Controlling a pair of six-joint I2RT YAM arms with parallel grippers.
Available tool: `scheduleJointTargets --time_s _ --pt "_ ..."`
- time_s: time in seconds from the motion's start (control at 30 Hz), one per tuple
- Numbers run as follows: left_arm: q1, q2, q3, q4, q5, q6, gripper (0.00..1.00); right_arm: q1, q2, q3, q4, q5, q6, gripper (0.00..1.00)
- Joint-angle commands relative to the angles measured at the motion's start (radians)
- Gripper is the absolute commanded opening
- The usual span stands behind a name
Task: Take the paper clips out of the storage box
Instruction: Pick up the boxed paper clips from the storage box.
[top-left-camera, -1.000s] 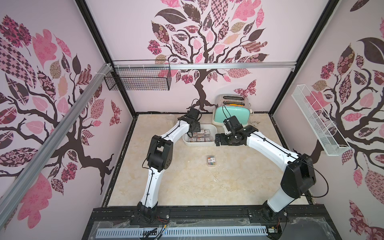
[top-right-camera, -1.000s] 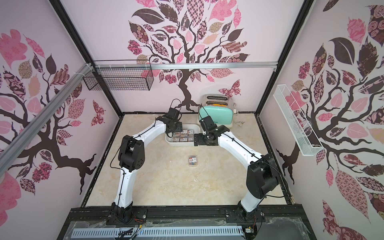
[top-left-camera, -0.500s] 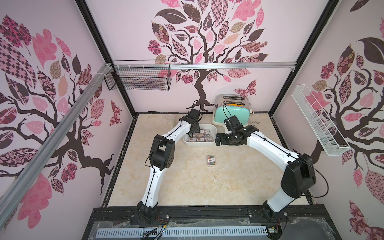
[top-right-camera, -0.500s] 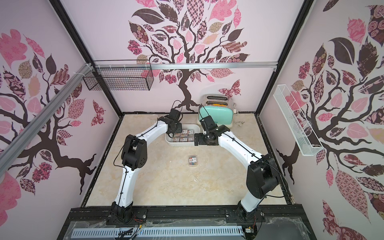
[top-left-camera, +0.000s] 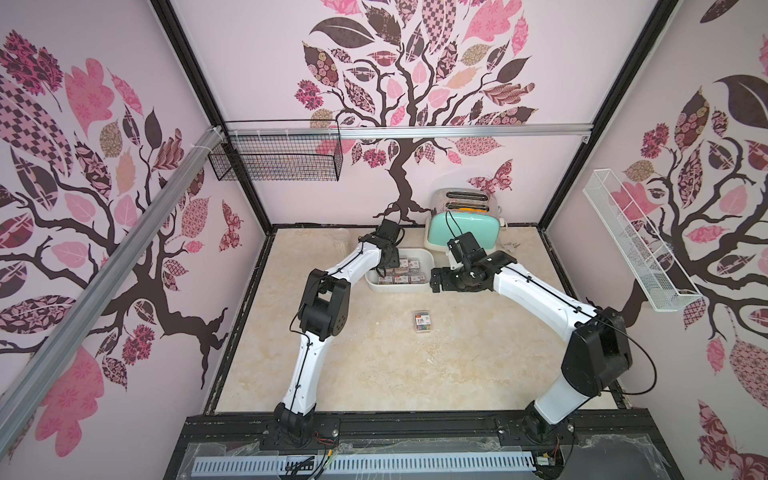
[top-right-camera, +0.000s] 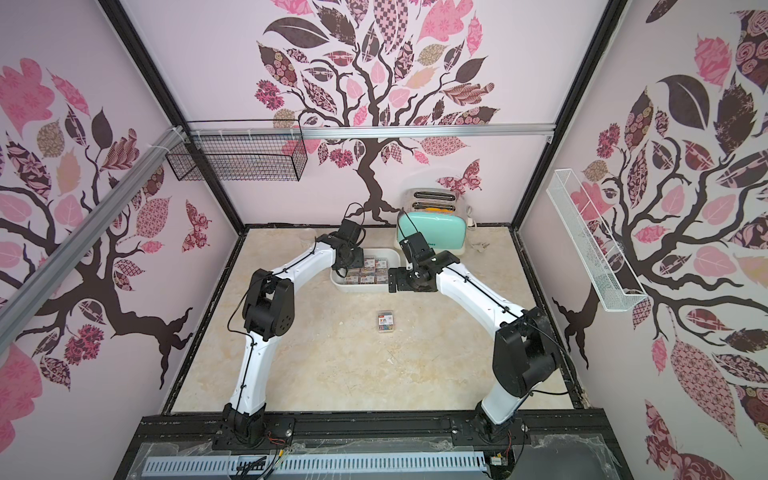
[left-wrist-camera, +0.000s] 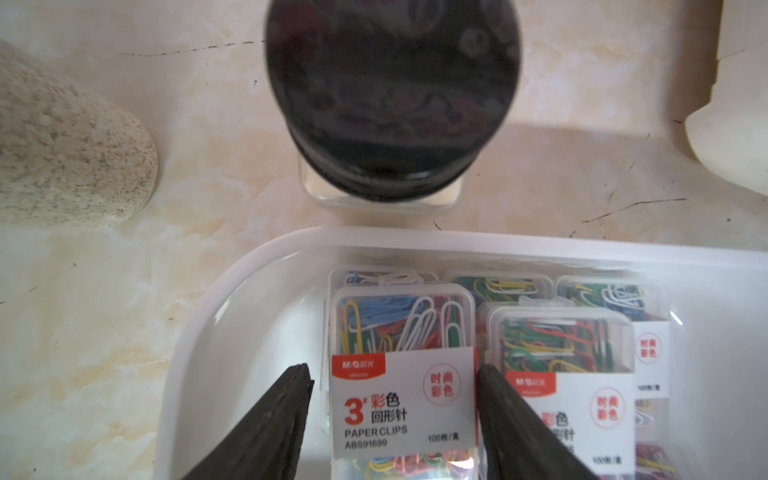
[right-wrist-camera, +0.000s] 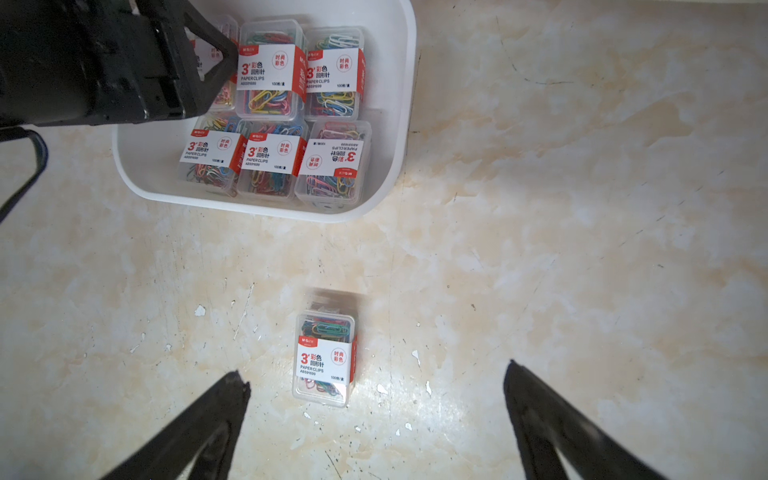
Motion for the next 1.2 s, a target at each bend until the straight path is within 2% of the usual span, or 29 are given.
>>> scheduleJointTargets --time_s 0.0,0.23,0.67,1.17 --pt "-0.002 0.004 -0.029 0.007 0.008 0.002 0.68 -0.005 -0.037 0.007 0.006 -0.005 0.002 0.99" --pt "-0.002 -0.021 -0.081 0.018 -0.001 0.003 0.72 -0.005 -0.041 0.009 0.006 -0.004 0.001 0.99" --pt "-0.003 -0.049 -0.107 0.029 -0.006 0.006 0.64 -0.004 -0.048 0.007 0.007 -0.011 0.0 0.99" --pt "-0.003 -0.051 -0.097 0.044 0.007 0.01 0.61 -0.005 -0.048 0.004 0.01 -0.008 0.002 0.99"
